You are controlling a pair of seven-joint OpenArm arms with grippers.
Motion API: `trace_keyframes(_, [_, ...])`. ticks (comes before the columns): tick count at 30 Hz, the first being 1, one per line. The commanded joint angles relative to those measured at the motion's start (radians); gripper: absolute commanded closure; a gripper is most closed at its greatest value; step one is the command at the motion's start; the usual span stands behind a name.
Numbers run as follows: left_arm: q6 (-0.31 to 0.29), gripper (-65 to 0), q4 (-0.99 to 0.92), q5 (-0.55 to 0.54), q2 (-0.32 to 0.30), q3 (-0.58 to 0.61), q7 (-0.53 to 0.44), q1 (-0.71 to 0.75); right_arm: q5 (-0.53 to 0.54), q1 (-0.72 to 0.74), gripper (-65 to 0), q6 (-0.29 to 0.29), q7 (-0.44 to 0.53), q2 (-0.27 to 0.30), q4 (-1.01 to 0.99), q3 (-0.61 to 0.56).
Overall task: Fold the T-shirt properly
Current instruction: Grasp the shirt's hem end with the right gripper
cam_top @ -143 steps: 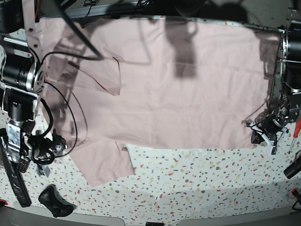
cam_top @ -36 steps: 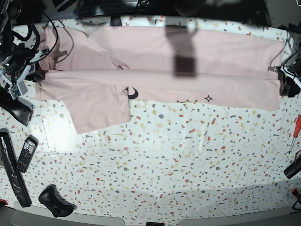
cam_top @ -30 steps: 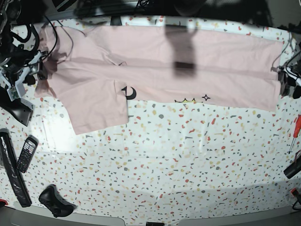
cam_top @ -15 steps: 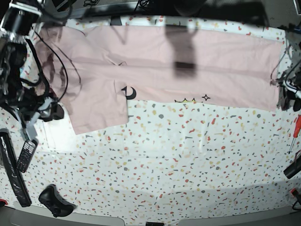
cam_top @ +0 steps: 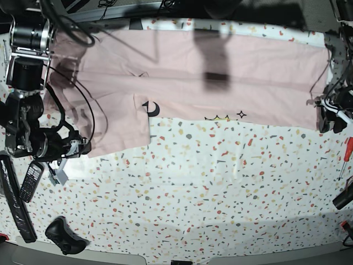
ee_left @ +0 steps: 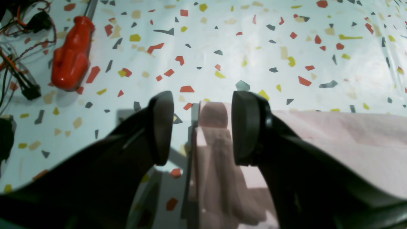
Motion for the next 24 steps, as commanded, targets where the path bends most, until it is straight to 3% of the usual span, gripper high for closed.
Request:
trace_keyframes(1, [0.001,-27.9,0.016,-0.009,-0.020,-0.008,-0.024,-0.013,0.002,0.027,-25.3,-0.004,0.012,0.018,-0.003,0.000])
trace_keyframes(10, [0.001,-27.9,0.016,-0.010,-0.020,-0.008,-0.024,-0.013,-0.110,0.026,-24.8,-0.005,0.010,-0.053,-0.028,0.000])
trace_keyframes(17, [0.001,-27.9,0.016,-0.009,-0.020,-0.008,-0.023,-0.011,-0.145,0.020,-10.2,-0.005,0.006,-0.112,-0.028,0.000])
trace_keyframes(20, [0.001,-27.9,0.016,-0.009,-0.020,-0.008,-0.023,-0.011,-0.142,0.020,-0.4,-0.005,0.007,-0.116,-0.028,0.000])
trace_keyframes(24, [0.001,-27.9,0.016,-0.009,-0.020,-0.008,-0.023,-0.011,-0.142,0.024,0.0,-0.004,0.007,-0.116,-0.025,0.000])
